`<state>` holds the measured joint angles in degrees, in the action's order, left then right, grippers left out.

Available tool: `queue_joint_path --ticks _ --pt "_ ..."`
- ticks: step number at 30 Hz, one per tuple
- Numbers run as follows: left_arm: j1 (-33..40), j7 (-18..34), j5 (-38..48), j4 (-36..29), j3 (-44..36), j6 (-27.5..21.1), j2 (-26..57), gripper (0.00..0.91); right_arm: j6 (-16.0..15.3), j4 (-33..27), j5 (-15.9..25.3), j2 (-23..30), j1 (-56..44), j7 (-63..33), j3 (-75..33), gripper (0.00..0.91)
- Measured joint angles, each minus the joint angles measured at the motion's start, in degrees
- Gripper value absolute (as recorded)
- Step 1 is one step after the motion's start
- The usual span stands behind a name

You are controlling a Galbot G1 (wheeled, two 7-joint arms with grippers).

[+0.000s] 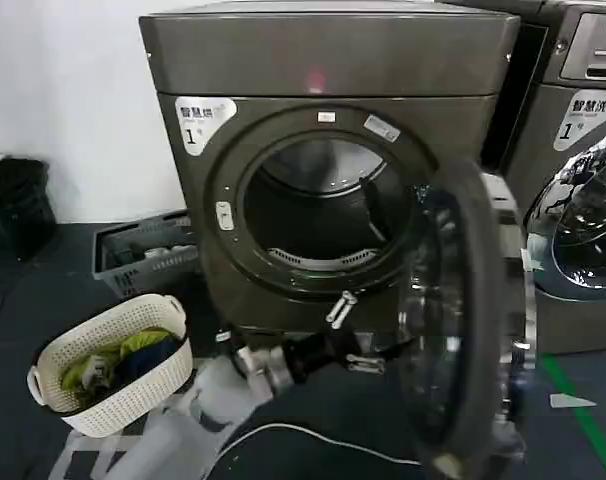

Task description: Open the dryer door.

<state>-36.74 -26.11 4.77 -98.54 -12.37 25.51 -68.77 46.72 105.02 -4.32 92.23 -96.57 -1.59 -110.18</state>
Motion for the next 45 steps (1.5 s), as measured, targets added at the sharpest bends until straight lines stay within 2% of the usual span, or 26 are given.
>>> queue_joint_path --ticks 5,15,19,23,27,31,35,41,45 --pt "3.0 0.0 -0.3 2.5 -4.2 0.0 -2.8 0.907 -3.6 -4.0 -2.6 0.0 -0.3 -4.9 -2.8 0.907" --pt "8.6 0.0 -1.2 6.9 -11.0 -0.3 -9.3 0.907 -15.7 -10.9 -10.6 0.0 -0.7 -5.4 -8.6 0.907" --pt "10.6 0.3 -2.5 9.0 -13.2 -0.4 -12.0 0.907 -18.2 -11.4 -11.8 -0.9 -1.1 -4.8 -9.2 0.907" --pt "12.3 0.6 -3.6 11.2 -15.3 -0.5 -14.9 0.907 -22.7 -10.6 -12.0 -1.7 -1.2 -5.4 -9.5 0.907" --pt "13.9 0.8 -5.1 13.9 -16.8 -1.1 -17.7 0.907 -25.6 -9.2 -12.9 -2.4 -1.1 -4.8 -10.0 0.907" --pt "14.8 1.3 -6.6 16.7 -17.8 -1.8 -20.7 0.907 -26.6 -7.9 -13.2 -2.6 -0.9 -3.4 -9.9 0.907" --pt "15.4 2.4 -8.2 19.8 -18.4 -2.4 -23.5 0.907 -26.1 -7.0 -13.2 -2.6 -0.8 -2.8 -9.3 0.907" --pt "17.1 3.6 -11.6 25.5 -18.9 -2.7 -23.4 0.907 -25.7 -6.0 -13.0 -2.6 -0.9 -2.7 -8.9 0.907" --pt "17.6 4.6 -14.0 28.4 -19.1 -6.0 -23.4 0.907 -25.6 -5.5 -12.1 -2.7 -0.6 -2.5 -8.5 0.907"
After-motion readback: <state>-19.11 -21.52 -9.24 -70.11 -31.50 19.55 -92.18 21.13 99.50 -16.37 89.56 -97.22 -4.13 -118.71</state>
